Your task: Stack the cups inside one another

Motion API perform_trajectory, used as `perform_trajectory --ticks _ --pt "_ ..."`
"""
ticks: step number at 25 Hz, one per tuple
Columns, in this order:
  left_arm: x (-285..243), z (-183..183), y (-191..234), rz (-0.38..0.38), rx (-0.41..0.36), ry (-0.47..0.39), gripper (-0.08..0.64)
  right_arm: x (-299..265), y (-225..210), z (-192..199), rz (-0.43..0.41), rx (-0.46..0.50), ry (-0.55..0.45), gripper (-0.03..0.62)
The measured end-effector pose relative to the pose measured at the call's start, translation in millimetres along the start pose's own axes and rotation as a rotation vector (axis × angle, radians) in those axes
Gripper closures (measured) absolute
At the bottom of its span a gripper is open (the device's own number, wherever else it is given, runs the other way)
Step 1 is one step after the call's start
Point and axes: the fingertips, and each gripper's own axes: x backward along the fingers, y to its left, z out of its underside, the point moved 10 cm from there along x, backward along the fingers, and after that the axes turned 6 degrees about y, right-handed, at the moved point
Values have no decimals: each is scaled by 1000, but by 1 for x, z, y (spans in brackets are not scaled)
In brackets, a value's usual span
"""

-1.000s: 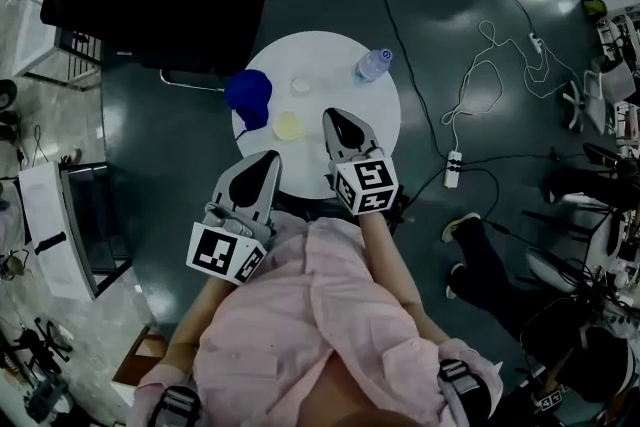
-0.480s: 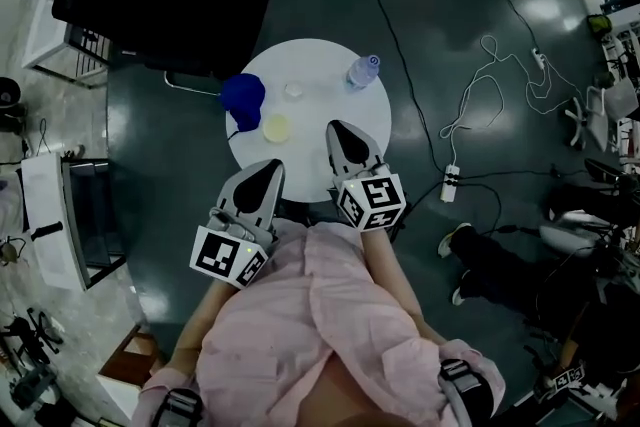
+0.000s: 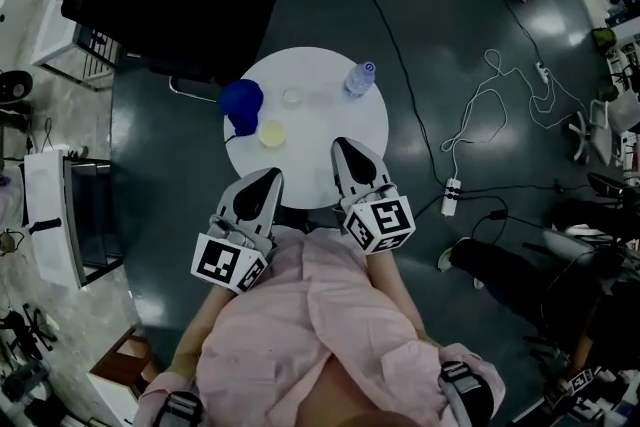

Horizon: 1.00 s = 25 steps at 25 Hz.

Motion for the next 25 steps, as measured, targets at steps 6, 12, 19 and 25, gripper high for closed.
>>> perform_trajectory --ticks 6,12,19,25 --pt "-8 -9 -9 18 -14 -14 541 14 -1 6 14 -1 3 557" --pt "-1 -9 -4 -25 6 -45 541 17 1 9 1 8 12 557" --pt "6 -4 5 -60 13 -72 541 26 11 4 14 55 -10 557" --pt "8 -3 4 -48 13 -77 541 28 15 6 11 61 -2 557"
